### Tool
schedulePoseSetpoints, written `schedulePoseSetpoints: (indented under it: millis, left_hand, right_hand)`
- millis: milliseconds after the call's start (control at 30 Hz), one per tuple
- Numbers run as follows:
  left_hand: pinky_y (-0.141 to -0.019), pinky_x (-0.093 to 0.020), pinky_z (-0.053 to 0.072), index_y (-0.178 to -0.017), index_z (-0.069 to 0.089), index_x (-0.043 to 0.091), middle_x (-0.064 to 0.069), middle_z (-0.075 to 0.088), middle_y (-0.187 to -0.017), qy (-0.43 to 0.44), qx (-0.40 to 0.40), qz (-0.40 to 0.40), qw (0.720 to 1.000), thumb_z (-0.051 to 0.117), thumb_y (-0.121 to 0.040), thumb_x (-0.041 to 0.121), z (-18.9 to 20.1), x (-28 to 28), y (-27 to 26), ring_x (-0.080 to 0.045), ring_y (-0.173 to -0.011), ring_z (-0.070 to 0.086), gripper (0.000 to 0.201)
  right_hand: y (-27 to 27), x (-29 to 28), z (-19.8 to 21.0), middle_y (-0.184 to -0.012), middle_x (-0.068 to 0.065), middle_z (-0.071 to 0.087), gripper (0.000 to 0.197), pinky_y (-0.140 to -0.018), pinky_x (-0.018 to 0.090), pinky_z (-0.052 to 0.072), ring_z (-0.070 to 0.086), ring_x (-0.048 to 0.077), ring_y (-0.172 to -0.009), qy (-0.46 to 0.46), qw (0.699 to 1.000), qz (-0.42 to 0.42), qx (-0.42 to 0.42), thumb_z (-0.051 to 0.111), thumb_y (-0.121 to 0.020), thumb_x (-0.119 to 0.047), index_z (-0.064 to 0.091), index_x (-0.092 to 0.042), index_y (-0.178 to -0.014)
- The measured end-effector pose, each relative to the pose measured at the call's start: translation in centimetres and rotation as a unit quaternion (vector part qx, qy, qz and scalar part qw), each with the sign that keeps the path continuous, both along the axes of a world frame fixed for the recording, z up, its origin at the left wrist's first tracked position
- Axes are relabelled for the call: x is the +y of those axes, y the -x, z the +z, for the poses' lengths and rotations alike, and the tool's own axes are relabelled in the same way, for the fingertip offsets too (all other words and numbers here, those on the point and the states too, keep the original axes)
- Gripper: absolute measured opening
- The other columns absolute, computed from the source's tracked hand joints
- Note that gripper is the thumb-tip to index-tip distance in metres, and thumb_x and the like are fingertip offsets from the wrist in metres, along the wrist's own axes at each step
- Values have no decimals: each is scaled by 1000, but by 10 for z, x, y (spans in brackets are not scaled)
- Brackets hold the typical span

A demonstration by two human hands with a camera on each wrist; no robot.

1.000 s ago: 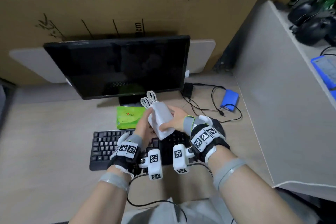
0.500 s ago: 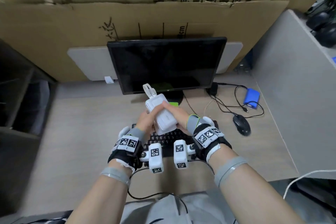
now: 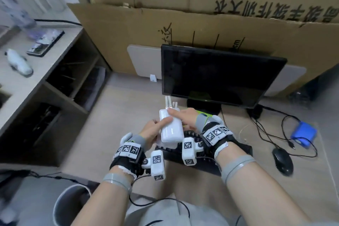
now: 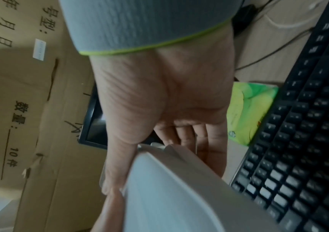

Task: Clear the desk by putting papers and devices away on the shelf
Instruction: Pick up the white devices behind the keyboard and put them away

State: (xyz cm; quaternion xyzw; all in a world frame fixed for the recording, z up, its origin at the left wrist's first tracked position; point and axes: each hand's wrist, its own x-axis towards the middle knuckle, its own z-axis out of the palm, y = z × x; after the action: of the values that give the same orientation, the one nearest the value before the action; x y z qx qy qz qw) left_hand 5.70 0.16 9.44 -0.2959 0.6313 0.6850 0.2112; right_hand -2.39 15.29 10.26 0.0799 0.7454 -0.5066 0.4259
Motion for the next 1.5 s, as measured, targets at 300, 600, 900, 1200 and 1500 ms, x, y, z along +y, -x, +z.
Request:
schedulePoseSetpoints:
  millis: [300, 600, 900, 1200, 1500]
  left_hand:
    - [-93, -44, 56, -122, 55, 11, -8, 72, -111, -25, 8, 104, 994, 85, -70, 37, -3, -8, -14, -22, -99, 72, 65]
    - [-70, -39, 61, -126, 56, -2, -24, 69, -111, -108, 5, 361, 926, 94, -47, 37, -19, -56, -16, -31, -87, 73, 95]
    - [-68, -28, 55, -118, 65, 5, -10, 71, -96, -101, 38, 328, 938, 80, -75, 21, -22, -159, -32, -22, -82, 66, 48]
    - [-81, -35, 58, -103, 72, 11, -6, 76, -89, -18, 3, 301, 953, 86, -63, 26, -25, -282, -66, -22, -79, 70, 45]
    - [-88, -40, 58, -106, 72, 14, -11, 75, -101, -38, -27, 280, 959, 86, -63, 26, -20, -324, -83, -26, -91, 71, 47]
  right_hand:
    - [6, -21, 9, -103, 14, 72, 53, -79, 43, 61, 72, 28, -90, 66, 990, -126, -23, 73, -79, -41, 61, -4, -114]
    - [-1, -51, 8, -108, 13, 72, 58, -86, 43, 59, 72, 26, -95, 109, 987, -114, -40, 86, -66, -25, 61, -5, -115]
    - [-17, -141, 13, -101, 10, 70, 53, -80, 44, 61, 72, 31, -77, 70, 992, -103, -36, 81, -68, -44, 62, -13, -107]
    - [-47, -266, -3, -121, 4, 61, 75, -76, 16, 49, 57, 11, -88, -51, 976, 160, 136, 73, -70, -6, 48, -30, -136]
    - [-64, -331, -13, -107, -5, 61, 101, -87, 38, 53, 60, 21, -98, -172, 892, 371, 192, 86, -44, -47, 37, -36, -131]
